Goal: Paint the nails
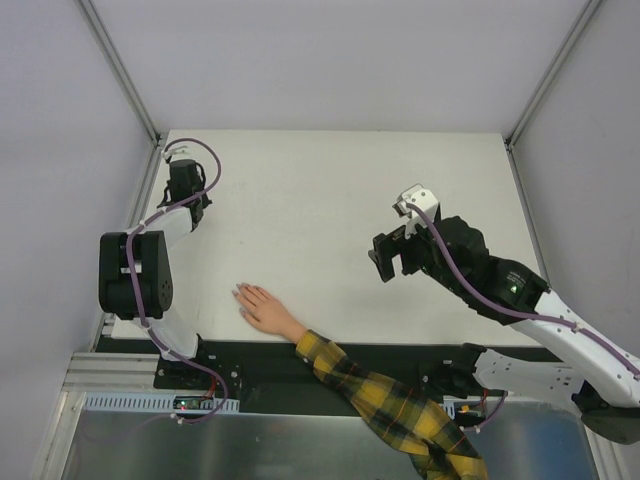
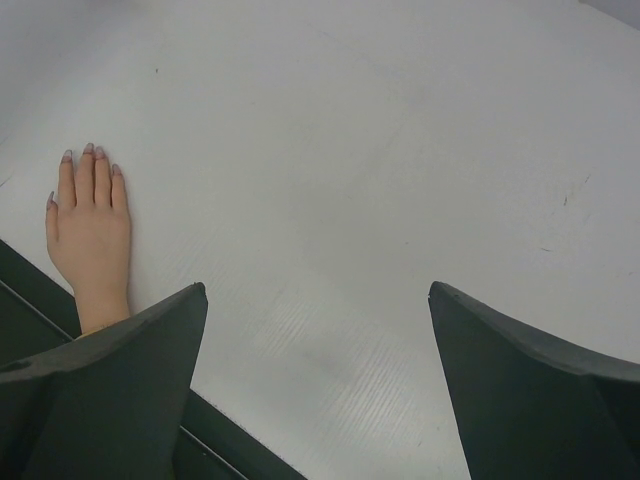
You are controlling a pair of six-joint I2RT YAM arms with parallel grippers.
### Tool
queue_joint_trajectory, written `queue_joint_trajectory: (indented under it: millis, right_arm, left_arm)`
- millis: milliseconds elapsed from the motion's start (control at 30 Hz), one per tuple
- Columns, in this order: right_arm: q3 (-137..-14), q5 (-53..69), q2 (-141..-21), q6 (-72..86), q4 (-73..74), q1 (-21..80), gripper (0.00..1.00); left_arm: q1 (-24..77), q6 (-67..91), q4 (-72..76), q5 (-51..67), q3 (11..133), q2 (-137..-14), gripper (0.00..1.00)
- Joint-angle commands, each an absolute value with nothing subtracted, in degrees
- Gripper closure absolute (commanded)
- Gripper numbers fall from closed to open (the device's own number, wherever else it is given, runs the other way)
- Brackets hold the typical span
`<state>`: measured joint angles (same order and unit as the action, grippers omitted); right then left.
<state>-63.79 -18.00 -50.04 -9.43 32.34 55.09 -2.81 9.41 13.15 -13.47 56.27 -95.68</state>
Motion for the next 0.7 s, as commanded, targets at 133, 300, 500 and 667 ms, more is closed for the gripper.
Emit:
queue_joint_trajectory:
  millis: [133,300,500,667]
  right_arm:
    - [-63.98,-18.54,-50.36,-8.09,32.34,54.93,0.04]
    - [-64.16,-18.19,-51.15,-8.17,31.99,54.84,0.04]
    - [-64.42,-18.02,-51.42,-8.35,31.99,54.84,0.04]
    - [-64.07,-18.37,-50.89,-8.17,32.26,54.84,0.04]
  left_arm:
    - [-3.87,8.44,16.61,-10.98,57.3,-98.7,1.0]
    - [-3.87,8.26,15.21,-12.04,58.01,-100.19,1.0]
    - [-3.96,8.35,14.94,-12.57,58.18,-101.42,1.0]
    - [-3.96,8.26,14.85,-12.57,58.27,-101.87,1.0]
